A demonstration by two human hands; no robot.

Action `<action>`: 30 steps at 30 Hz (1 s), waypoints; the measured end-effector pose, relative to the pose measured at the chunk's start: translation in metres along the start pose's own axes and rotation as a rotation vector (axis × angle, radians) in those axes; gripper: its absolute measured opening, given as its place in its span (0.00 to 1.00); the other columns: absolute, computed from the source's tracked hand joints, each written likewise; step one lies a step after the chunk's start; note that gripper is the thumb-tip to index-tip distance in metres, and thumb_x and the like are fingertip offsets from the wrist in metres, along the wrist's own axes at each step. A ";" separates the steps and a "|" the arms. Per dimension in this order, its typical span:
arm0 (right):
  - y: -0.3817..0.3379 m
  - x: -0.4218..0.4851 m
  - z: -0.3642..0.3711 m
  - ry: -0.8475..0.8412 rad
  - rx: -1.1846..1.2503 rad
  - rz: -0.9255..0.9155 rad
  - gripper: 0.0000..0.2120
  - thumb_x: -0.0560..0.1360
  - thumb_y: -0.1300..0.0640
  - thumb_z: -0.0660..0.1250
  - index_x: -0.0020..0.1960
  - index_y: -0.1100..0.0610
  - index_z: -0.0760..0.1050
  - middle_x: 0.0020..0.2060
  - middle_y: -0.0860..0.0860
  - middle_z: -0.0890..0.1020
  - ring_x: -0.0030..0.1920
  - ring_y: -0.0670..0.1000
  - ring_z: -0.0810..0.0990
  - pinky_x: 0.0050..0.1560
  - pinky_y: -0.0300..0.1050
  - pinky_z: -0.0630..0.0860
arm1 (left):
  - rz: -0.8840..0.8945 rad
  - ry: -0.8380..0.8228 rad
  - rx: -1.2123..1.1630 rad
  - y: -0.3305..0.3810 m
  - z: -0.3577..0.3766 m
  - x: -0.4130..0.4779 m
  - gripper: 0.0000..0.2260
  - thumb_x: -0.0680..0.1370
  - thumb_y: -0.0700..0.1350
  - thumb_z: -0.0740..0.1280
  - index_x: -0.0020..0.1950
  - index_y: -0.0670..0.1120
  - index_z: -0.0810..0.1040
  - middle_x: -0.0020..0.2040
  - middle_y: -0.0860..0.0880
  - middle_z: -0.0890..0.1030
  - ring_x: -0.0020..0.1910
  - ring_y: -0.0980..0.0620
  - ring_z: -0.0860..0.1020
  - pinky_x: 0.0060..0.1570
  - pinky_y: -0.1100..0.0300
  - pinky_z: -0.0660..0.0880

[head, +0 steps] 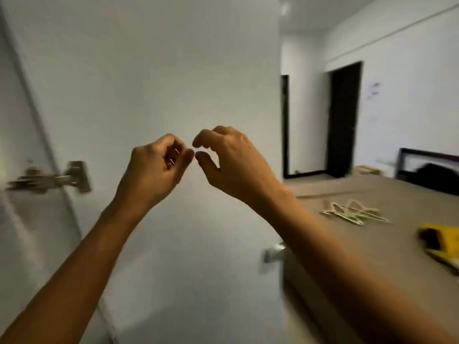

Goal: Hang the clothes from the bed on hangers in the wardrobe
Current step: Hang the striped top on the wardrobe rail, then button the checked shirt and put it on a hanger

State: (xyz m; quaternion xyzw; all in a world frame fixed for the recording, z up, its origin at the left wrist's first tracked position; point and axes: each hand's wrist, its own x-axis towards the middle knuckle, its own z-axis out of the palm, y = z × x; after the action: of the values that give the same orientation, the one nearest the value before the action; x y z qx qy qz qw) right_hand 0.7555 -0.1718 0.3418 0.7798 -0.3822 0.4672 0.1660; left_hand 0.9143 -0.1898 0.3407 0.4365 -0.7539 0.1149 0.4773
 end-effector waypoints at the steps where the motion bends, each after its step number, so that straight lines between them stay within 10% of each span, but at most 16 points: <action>1: 0.026 -0.018 -0.020 -0.007 -0.056 0.053 0.12 0.77 0.57 0.64 0.59 0.57 0.76 0.51 0.55 0.80 0.53 0.55 0.77 0.49 0.52 0.77 | 0.044 -0.037 -0.057 0.024 0.031 0.004 0.11 0.76 0.53 0.64 0.50 0.46 0.76 0.39 0.51 0.77 0.34 0.59 0.74 0.34 0.72 0.65; 14: 0.294 -0.255 -0.252 -0.034 -0.635 0.678 0.11 0.76 0.59 0.64 0.57 0.60 0.76 0.51 0.56 0.79 0.53 0.53 0.75 0.47 0.39 0.70 | 0.389 -0.530 -0.550 0.318 0.416 -0.003 0.06 0.76 0.50 0.66 0.46 0.49 0.76 0.36 0.51 0.77 0.34 0.54 0.75 0.34 0.58 0.71; 30: 0.639 -0.460 -0.314 -0.120 -0.779 1.479 0.09 0.74 0.62 0.63 0.53 0.61 0.77 0.47 0.57 0.79 0.51 0.57 0.76 0.47 0.45 0.70 | 0.438 -1.020 -0.610 0.434 0.835 0.036 0.06 0.78 0.44 0.61 0.41 0.49 0.74 0.38 0.46 0.81 0.39 0.43 0.79 0.38 0.50 0.76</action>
State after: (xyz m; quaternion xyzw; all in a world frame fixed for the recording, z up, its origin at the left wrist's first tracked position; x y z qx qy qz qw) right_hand -0.0383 -0.1923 0.0449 0.2386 -0.9374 0.2478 0.0534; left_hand 0.0576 -0.4452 0.0437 0.1163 -0.9573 -0.2326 0.1261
